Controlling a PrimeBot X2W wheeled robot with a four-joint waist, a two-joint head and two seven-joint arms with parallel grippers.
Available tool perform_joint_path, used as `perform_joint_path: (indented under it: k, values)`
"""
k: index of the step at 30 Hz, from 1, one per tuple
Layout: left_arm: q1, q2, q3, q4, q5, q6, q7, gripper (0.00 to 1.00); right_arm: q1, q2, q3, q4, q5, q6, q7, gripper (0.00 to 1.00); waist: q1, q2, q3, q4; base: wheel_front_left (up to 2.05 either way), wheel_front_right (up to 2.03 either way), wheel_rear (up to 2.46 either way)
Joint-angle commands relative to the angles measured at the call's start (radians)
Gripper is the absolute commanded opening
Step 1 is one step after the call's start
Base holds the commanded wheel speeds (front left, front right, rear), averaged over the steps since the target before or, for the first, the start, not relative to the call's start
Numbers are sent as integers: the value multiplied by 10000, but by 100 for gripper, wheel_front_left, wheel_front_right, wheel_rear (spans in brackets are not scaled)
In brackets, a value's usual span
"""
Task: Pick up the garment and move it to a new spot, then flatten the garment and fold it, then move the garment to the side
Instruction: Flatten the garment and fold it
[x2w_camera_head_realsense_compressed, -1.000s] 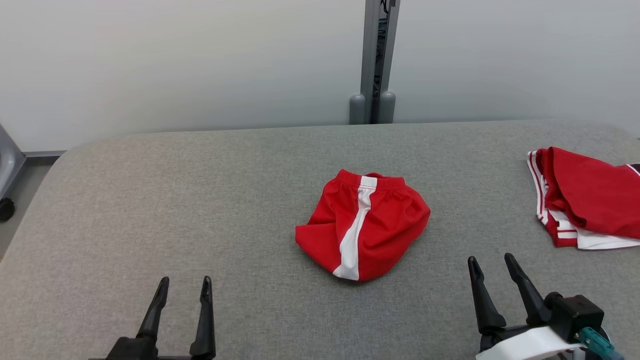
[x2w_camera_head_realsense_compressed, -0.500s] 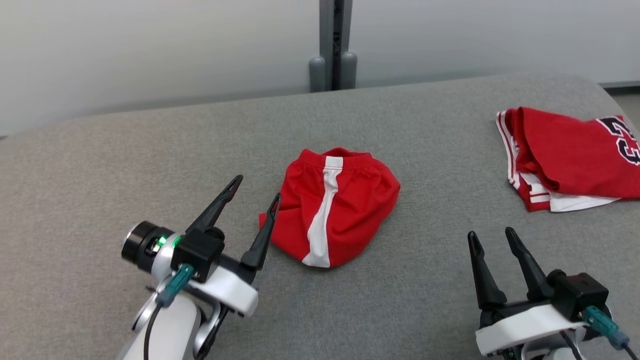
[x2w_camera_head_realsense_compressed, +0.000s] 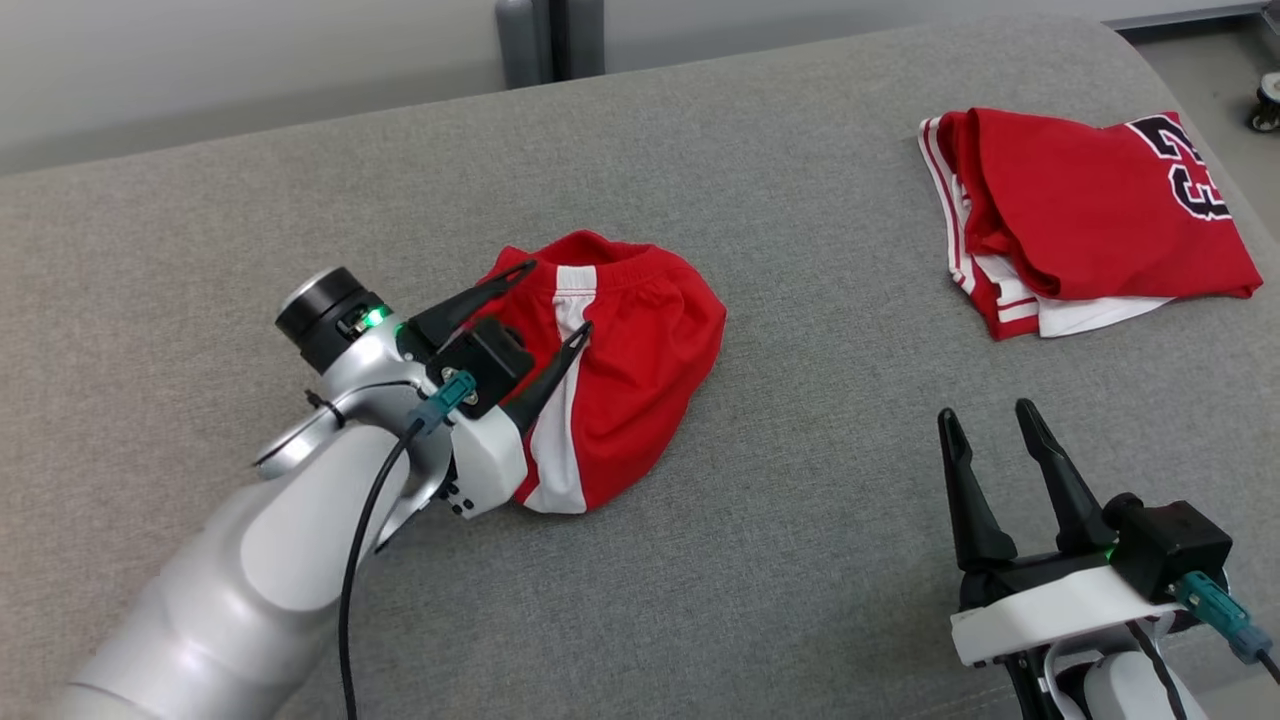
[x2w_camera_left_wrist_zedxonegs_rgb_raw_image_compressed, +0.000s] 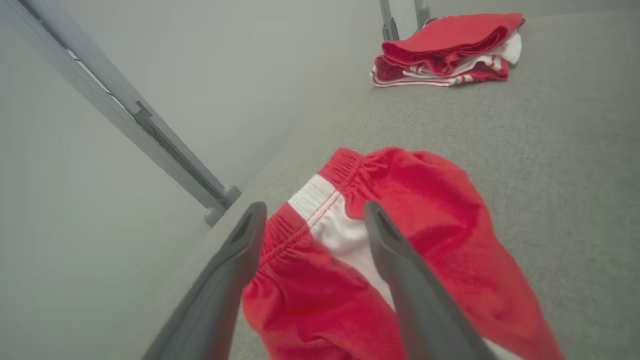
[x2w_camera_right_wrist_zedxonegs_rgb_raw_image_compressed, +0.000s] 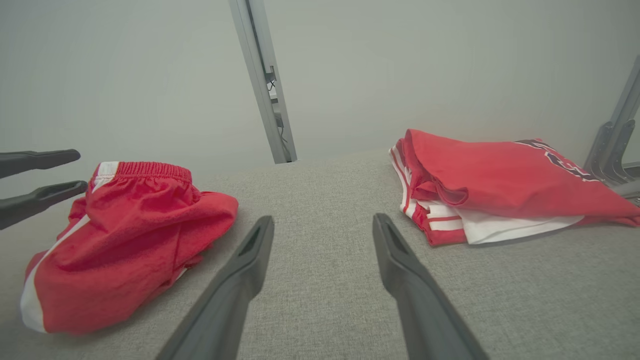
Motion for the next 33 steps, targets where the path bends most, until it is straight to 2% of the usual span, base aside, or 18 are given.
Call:
perform_joint_path:
  k: [1, 7, 12, 13, 14, 15, 16, 17, 18, 19, 23, 33]
  values:
    - [-599, 183, -403, 373, 96, -6, 119, 100, -98, -75, 6, -52, 26, 0, 1, 100, 0, 0, 185, -154, 0, 0, 0]
    - [-1601, 93, -1460, 1305, 90, -7, 245, 100, -218, -50, 109, -51, 43, 0, 1, 100, 0, 0, 279, -213, 0, 0, 0]
    - [-2102, -42, -2449, 1845, -341, -8, 336, 100, -295, -98, 193, -56, 91, 0, 1, 100, 0, 0, 329, -261, 0, 0, 0]
    - [-2199, -75, -2663, 1939, -469, -8, 411, 95, -307, -108, 198, -71, 100, 0, 2, 100, 0, 0, 350, -269, 0, 0, 0]
    - [-2199, -75, -2663, 1939, -469, -8, 411, 95, -307, -108, 198, -71, 100, 0, 2, 100, 0, 0, 350, -269, 0, 0, 0]
    - [-2275, -94, -2851, 2020, -612, -8, 468, 83, -337, -117, 204, -79, 110, 0, 2, 100, 0, 0, 370, -279, 0, 0, 0]
    - [-2353, -106, -3073, 2086, -753, -8, 556, 49, -373, -123, 204, -101, 121, 0, 2, 100, 0, 0, 389, -287, 0, 0, 0]
    - [-2456, -107, -3239, 2132, -894, -8, 581, 35, -399, -121, 201, -118, 125, 0, 2, 100, 0, 0, 407, -292, 0, 0, 0]
    - [-2545, -106, -3357, 2172, -1018, -6, 577, 5, -416, -120, 201, -127, 133, 0, 2, 100, 0, 0, 423, -299, 0, 0, 0]
    - [-2614, -107, -3484, 2216, -1135, -6, 560, 0, -429, -119, 200, -133, 137, 0, 2, 100, 0, 0, 433, -305, 0, 0, 0]
    - [-2808, -209, -3617, 2242, -1699, -8, 241, 0, -394, -96, 156, -145, 147, 0, 2, 100, 0, 0, 415, -299, 0, 0, 0]
    - [-2967, -792, -2946, 1249, -4630, -8, -358, 0, -178, -8, 240, 24, 159, 0, 2, 100, 0, 0, -107, -233, 0, 0, 0]
